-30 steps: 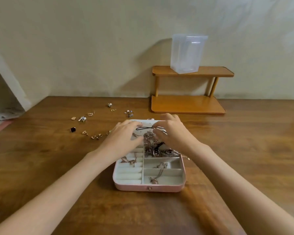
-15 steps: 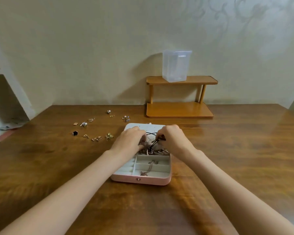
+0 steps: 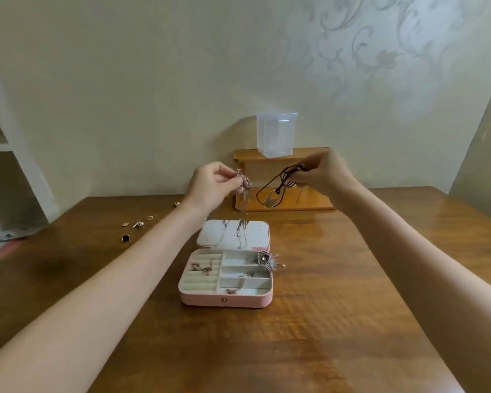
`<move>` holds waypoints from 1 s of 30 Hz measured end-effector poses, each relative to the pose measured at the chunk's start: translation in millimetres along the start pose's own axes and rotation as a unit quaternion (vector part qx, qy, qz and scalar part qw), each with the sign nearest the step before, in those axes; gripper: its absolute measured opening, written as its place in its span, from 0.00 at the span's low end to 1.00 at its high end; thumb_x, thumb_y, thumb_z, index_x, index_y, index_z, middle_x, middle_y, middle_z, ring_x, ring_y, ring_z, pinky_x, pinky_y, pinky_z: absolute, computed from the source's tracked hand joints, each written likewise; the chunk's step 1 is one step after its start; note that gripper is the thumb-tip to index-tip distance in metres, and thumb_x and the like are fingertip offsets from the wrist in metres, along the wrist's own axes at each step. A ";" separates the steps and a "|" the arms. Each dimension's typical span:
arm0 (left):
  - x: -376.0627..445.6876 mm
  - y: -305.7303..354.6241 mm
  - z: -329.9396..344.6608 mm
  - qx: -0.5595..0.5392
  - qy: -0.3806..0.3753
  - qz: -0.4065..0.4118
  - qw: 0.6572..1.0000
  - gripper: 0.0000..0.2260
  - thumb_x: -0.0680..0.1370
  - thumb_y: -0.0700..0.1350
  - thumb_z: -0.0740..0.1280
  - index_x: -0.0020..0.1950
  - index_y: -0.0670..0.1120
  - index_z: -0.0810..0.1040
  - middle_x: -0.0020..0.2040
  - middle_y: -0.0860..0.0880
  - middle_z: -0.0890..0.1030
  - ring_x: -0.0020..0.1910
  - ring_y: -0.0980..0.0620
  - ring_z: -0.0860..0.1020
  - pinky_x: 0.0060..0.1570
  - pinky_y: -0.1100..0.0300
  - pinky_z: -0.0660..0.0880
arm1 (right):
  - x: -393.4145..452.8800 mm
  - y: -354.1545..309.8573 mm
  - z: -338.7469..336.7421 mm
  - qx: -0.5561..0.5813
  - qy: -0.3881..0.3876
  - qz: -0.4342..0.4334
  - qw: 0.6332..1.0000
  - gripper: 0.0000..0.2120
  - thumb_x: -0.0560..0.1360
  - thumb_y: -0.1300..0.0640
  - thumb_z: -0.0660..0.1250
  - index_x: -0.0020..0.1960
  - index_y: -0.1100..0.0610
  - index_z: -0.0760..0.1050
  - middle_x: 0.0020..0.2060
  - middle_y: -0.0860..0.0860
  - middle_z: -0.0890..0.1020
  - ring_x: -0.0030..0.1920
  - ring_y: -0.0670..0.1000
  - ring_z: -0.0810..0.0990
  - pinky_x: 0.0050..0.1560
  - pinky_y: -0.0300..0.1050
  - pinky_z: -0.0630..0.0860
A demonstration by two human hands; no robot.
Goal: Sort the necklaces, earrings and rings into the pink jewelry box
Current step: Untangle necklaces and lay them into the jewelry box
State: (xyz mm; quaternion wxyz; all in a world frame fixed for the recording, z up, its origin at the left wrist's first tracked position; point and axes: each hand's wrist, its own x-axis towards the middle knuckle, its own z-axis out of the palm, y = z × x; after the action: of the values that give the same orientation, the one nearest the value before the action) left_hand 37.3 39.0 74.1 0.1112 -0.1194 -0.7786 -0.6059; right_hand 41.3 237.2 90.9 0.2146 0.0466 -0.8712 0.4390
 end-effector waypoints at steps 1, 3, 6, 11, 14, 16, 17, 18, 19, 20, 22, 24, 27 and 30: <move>2.7 11.5 1.7 -0.043 0.005 -0.002 0.999 0.07 0.75 0.35 0.67 0.41 0.45 0.74 0.38 0.48 0.81 0.35 0.56 0.79 0.36 0.68 0.75 | 3.9 -2.9 -8.3 0.024 0.013 0.004 1.000 0.05 0.70 0.64 0.71 0.46 0.59 0.81 0.32 0.52 0.80 0.31 0.44 0.78 0.33 0.32 0.72; 6.0 31.7 7.5 -0.118 0.003 0.001 0.993 0.06 0.75 0.34 0.66 0.42 0.43 0.74 0.39 0.47 0.80 0.35 0.56 0.79 0.38 0.67 0.77 | 11.7 -8.7 -25.9 0.068 0.036 0.010 0.997 0.07 0.69 0.67 0.71 0.46 0.59 0.81 0.34 0.55 0.81 0.37 0.50 0.81 0.42 0.40 0.79; 4.0 52.3 24.8 -0.186 -0.013 0.004 0.982 0.06 0.75 0.32 0.65 0.42 0.41 0.73 0.38 0.47 0.78 0.32 0.56 0.78 0.44 0.63 0.78 | 15.8 -13.5 -46.7 0.097 0.054 0.013 0.994 0.08 0.69 0.70 0.70 0.48 0.63 0.80 0.33 0.54 0.79 0.32 0.48 0.80 0.37 0.39 0.79; -9.3 45.0 65.2 -0.166 -0.061 -0.047 0.983 0.06 0.76 0.33 0.64 0.44 0.42 0.72 0.42 0.45 0.78 0.38 0.53 0.78 0.48 0.60 0.78 | 1.0 3.9 -56.3 0.173 0.037 0.092 0.980 0.08 0.70 0.70 0.68 0.49 0.66 0.77 0.34 0.54 0.78 0.34 0.49 0.77 0.38 0.33 0.79; -20.1 16.1 91.0 -0.071 -0.104 -0.073 0.989 0.07 0.76 0.33 0.64 0.42 0.45 0.71 0.42 0.47 0.78 0.39 0.53 0.78 0.41 0.65 0.78 | -12.9 28.7 -49.8 0.163 0.020 0.145 0.976 0.05 0.70 0.71 0.68 0.45 0.66 0.78 0.35 0.55 0.78 0.34 0.49 0.78 0.35 0.34 0.79; -25.7 -6.3 104.3 0.004 -0.135 -0.070 0.988 0.07 0.75 0.35 0.66 0.41 0.46 0.72 0.45 0.43 0.81 0.45 0.48 0.81 0.47 0.59 0.79 | -22.3 47.6 -40.9 0.100 0.015 0.167 0.981 0.03 0.70 0.70 0.69 0.42 0.64 0.79 0.36 0.57 0.80 0.36 0.51 0.78 0.42 0.40 0.80; -29.9 -15.7 108.1 0.054 -0.152 -0.057 0.985 0.07 0.75 0.37 0.67 0.41 0.46 0.73 0.47 0.42 0.82 0.47 0.47 0.81 0.50 0.56 0.78 | -27.0 57.9 -35.5 0.056 0.009 0.173 0.983 0.03 0.70 0.69 0.69 0.43 0.64 0.80 0.38 0.58 0.80 0.37 0.52 0.78 0.44 0.42 0.79; -33.5 -23.8 110.3 0.105 -0.171 -0.035 0.979 0.05 0.75 0.38 0.68 0.42 0.46 0.74 0.48 0.43 0.82 0.48 0.47 0.81 0.51 0.55 0.77 | -31.5 67.1 -29.9 0.010 0.003 0.175 0.985 0.04 0.70 0.69 0.69 0.44 0.64 0.80 0.38 0.59 0.81 0.37 0.52 0.78 0.44 0.44 0.78; -36.8 -31.0 111.8 0.150 -0.189 -0.008 0.970 0.03 0.75 0.38 0.67 0.44 0.45 0.75 0.49 0.43 0.82 0.49 0.48 0.80 0.50 0.56 0.77 | -35.2 75.5 -24.7 -0.037 -0.005 0.173 0.984 0.05 0.70 0.69 0.69 0.44 0.64 0.81 0.39 0.59 0.81 0.38 0.53 0.78 0.43 0.45 0.78; -38.9 -38.8 112.9 0.188 -0.209 0.020 0.959 0.02 0.75 0.38 0.67 0.46 0.44 0.77 0.49 0.44 0.82 0.49 0.48 0.80 0.50 0.57 0.76 | -38.5 82.7 -20.0 -0.084 -0.018 0.169 0.982 0.05 0.70 0.69 0.68 0.44 0.63 0.81 0.40 0.59 0.81 0.39 0.54 0.78 0.43 0.46 0.77; -40.4 -50.6 113.0 0.259 -0.264 0.063 0.927 0.06 0.75 0.38 0.66 0.51 0.43 0.80 0.51 0.45 0.82 0.51 0.48 0.79 0.52 0.56 0.76 | -43.0 92.5 -12.9 -0.180 -0.077 0.154 0.969 0.09 0.70 0.69 0.68 0.48 0.62 0.81 0.45 0.59 0.82 0.43 0.54 0.78 0.42 0.44 0.76; -40.4 -56.1 108.6 0.300 -0.322 0.089 0.894 0.09 0.75 0.38 0.66 0.54 0.44 0.80 0.52 0.46 0.82 0.52 0.49 0.79 0.55 0.54 0.76 | -45.2 96.6 -8.0 -0.269 -0.174 0.136 0.937 0.14 0.72 0.69 0.65 0.54 0.58 0.80 0.52 0.57 0.81 0.49 0.54 0.79 0.45 0.41 0.74; -39.9 -52.1 88.5 0.268 -0.341 0.087 0.897 0.12 0.76 0.37 0.65 0.57 0.45 0.80 0.53 0.48 0.82 0.51 0.55 0.79 0.53 0.68 0.74 | -46.0 93.0 -2.6 -0.368 -0.280 0.107 0.880 0.20 0.73 0.69 0.62 0.62 0.54 0.76 0.59 0.56 0.78 0.56 0.55 0.77 0.50 0.42 0.74; -32.1 -50.3 58.9 0.280 -0.231 0.091 0.927 0.11 0.77 0.38 0.63 0.56 0.46 0.81 0.53 0.50 0.82 0.50 0.57 0.78 0.53 0.69 0.73 | -38.5 78.7 7.2 -0.354 -0.197 0.039 0.913 0.16 0.74 0.70 0.62 0.58 0.57 0.79 0.56 0.57 0.80 0.54 0.56 0.79 0.53 0.46 0.75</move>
State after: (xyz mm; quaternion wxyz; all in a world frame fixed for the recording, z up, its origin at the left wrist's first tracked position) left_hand 49.8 82.6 3.6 0.0116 -0.2901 -0.9068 -0.3058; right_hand 52.5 275.4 12.5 0.0241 0.0193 -0.9953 0.0917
